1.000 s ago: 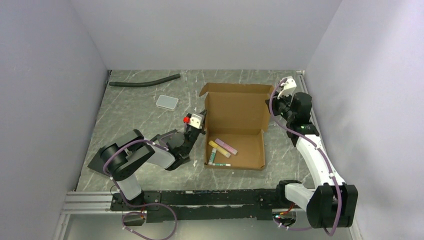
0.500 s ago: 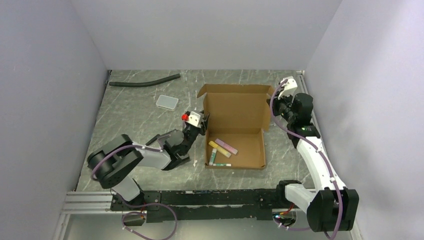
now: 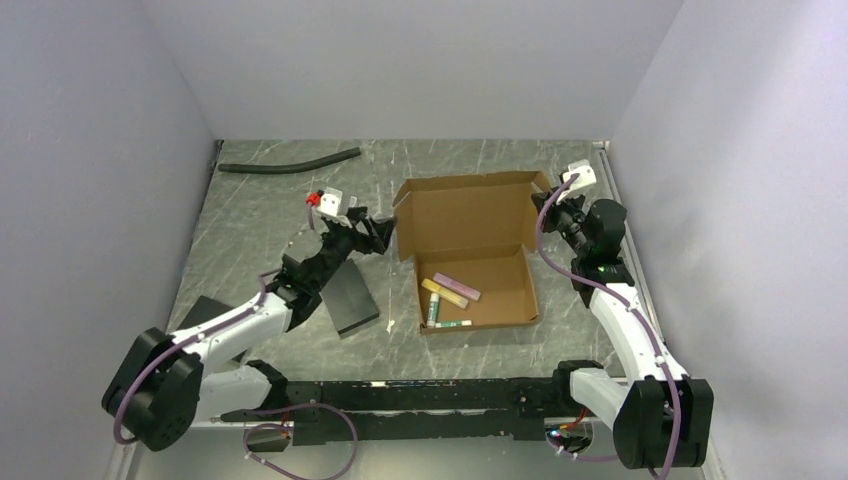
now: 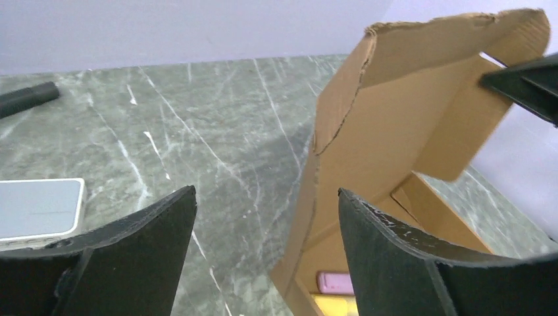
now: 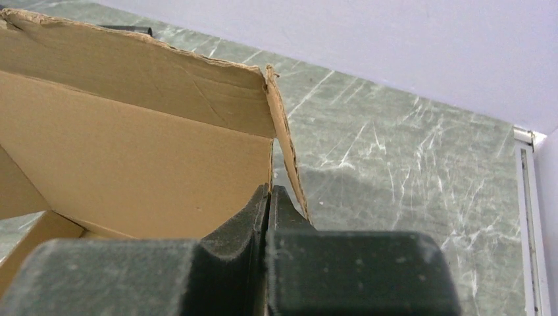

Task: Fold the paper box

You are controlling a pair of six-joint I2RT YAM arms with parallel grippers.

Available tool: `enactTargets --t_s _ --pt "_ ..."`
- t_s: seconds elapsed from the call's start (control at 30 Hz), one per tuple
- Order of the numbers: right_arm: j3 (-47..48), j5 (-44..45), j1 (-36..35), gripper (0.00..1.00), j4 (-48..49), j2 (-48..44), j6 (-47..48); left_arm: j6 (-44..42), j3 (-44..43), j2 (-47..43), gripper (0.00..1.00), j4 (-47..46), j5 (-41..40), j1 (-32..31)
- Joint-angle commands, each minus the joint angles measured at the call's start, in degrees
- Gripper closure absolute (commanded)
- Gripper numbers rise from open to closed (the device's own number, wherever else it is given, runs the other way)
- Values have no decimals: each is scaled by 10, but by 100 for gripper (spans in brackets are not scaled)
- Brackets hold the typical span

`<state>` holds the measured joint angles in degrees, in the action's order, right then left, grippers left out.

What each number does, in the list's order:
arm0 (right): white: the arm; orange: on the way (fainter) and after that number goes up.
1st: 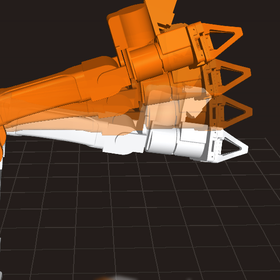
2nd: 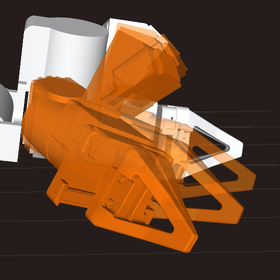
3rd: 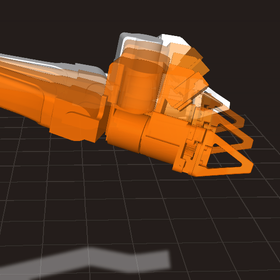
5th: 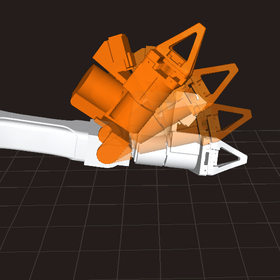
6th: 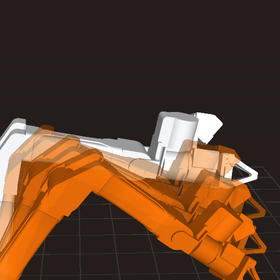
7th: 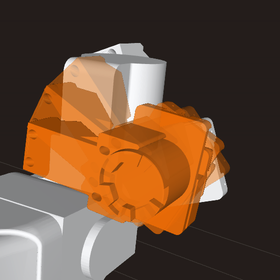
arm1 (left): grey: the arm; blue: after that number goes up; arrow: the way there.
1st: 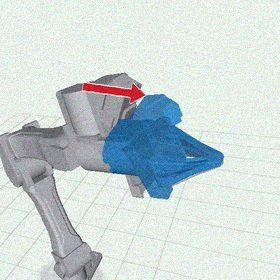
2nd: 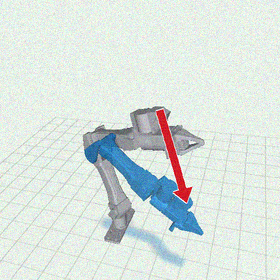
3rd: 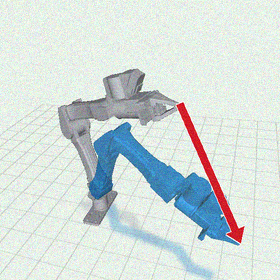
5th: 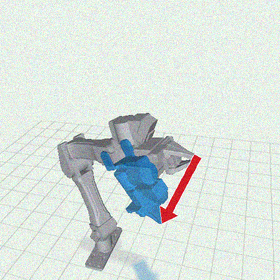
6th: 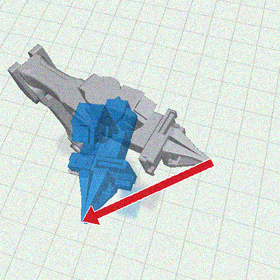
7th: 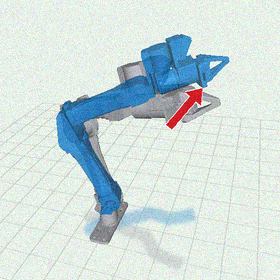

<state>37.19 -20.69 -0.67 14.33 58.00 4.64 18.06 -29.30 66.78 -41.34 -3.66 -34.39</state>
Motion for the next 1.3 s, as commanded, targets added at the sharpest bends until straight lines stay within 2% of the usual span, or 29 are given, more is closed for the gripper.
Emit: enactTargets --t_s 0.0,0.13,0.2,0.3,0.4,0.53,0.7,0.8,0.87,1.03,1.27 --pt "3 -12 3 100 80 -14 -7 20 -27 -32 15 67 130 20" --pt "1 -10 3 100 80 -13 -7 10 -62 -23 10 100 164 25" --pt "1 -8 3 100 79 -13 -8 11 -80 -11 1 111 178 29" --pt "0 -8 3 100 79 -12 -12 18 -103 14 1 123 172 30" --pt "0 -8 3 100 79 -12 -13 19 -126 39 12 140 161 30" --pt "1 -6 3 100 77 -11 -14 23 -144 67 38 152 164 30" --pt "7 6 3 100 68 -8 -20 37 -174 88 82 166 181 30" --pt "13 37 1 100 66 -5 -33 60 -198 98 95 186 172 29" --pt "25 70 -10 100 58 2 -45 84 -218 107 100 207 153 27" --pt "48 137 -47 100 44 19 -80 119 -274 141 100 256 123 12" --pt "69 222 -88 100 88 57 -104 99 -320 180 100 247 18 -13"
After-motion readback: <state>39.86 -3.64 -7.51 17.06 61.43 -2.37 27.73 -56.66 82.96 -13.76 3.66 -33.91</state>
